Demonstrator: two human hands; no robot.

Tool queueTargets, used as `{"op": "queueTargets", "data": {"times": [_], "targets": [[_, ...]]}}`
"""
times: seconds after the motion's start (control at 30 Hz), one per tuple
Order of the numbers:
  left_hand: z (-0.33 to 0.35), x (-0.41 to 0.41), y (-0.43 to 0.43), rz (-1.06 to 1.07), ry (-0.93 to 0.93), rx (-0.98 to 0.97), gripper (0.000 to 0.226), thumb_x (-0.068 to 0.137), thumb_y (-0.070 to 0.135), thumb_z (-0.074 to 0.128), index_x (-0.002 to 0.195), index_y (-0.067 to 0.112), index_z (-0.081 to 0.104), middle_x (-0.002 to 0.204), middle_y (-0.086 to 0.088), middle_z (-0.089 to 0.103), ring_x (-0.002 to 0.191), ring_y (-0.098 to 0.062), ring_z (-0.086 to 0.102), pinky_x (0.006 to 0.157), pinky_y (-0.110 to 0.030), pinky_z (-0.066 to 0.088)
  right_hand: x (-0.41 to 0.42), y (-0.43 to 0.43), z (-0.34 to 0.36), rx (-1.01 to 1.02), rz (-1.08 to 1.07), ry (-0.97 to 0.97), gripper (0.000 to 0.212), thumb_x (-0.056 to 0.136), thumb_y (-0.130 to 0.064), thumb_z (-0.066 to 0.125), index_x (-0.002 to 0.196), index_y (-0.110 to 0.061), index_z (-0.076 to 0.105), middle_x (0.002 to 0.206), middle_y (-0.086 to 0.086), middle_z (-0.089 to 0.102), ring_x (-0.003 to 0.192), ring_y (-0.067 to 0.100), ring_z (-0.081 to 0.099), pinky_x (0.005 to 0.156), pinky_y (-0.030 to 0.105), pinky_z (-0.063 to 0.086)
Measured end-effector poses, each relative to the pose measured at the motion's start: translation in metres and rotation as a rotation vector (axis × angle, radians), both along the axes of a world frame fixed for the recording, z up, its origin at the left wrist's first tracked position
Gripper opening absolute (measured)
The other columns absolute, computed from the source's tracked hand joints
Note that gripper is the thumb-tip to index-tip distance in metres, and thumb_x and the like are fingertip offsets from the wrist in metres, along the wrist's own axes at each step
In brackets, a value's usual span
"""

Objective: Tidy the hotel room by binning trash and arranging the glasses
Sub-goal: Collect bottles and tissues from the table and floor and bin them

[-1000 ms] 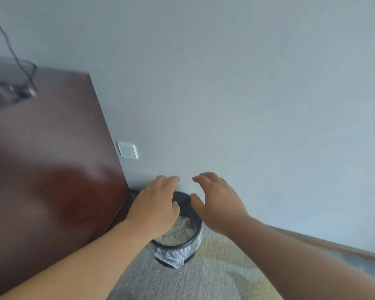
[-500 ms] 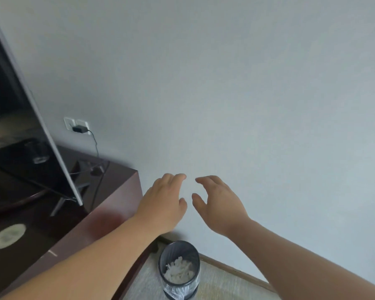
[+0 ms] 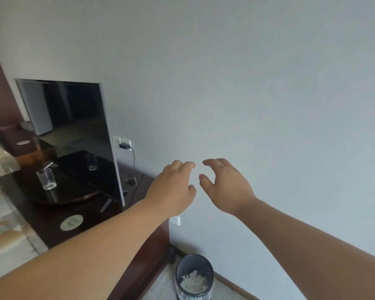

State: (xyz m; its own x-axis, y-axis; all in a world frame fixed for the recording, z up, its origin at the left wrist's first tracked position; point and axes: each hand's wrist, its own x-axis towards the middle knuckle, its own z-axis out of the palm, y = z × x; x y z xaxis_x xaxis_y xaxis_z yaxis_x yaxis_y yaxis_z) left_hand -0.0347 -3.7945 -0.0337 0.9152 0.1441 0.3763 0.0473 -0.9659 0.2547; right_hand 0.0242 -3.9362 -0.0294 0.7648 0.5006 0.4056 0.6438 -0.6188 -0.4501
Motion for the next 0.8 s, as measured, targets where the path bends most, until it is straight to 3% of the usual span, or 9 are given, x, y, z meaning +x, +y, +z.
{"op": "queueTargets", "data": {"times": [0.23,0.43,0.8], "targets": [[0.01,-0.09,0.029,0.048,-0.056,0.007,0.051,0.091,0.026,0.048,0.14,0.024,0.034,0.133,0.0,0.043,0.123,-0.022,0.04,0.093,-0.037,0.043,-0.079,0.027,0.016,-0.003,0.053,-0.031,0.046,0.096,-0.039,0.048,0.138,-0.023,0.046,0.139,-0.003,0.046,0.108,0.016,0.058,0.087,0.028,0.044],[0.018,-0.171,0.073,0.141,-0.081,0.005,0.05,0.091,0.026,0.05,0.139,0.022,0.036,0.134,-0.002,0.043,0.123,-0.024,0.042,0.095,-0.038,0.043,-0.138,0.075,0.025,-0.011,0.174,-0.057,0.046,0.095,-0.038,0.049,0.138,-0.022,0.047,0.139,-0.002,0.047,0.115,0.018,0.055,0.092,0.028,0.043],[0.026,-0.286,0.155,0.572,-0.097,-0.015,0.052,0.093,0.025,0.05,0.142,0.024,0.035,0.139,-0.002,0.044,0.126,-0.02,0.043,0.098,-0.034,0.042,-0.192,0.188,0.031,-0.03,0.527,-0.065,0.045,0.097,-0.04,0.048,0.14,-0.028,0.044,0.143,-0.004,0.045,0.122,0.015,0.052,0.094,0.024,0.04]]}}
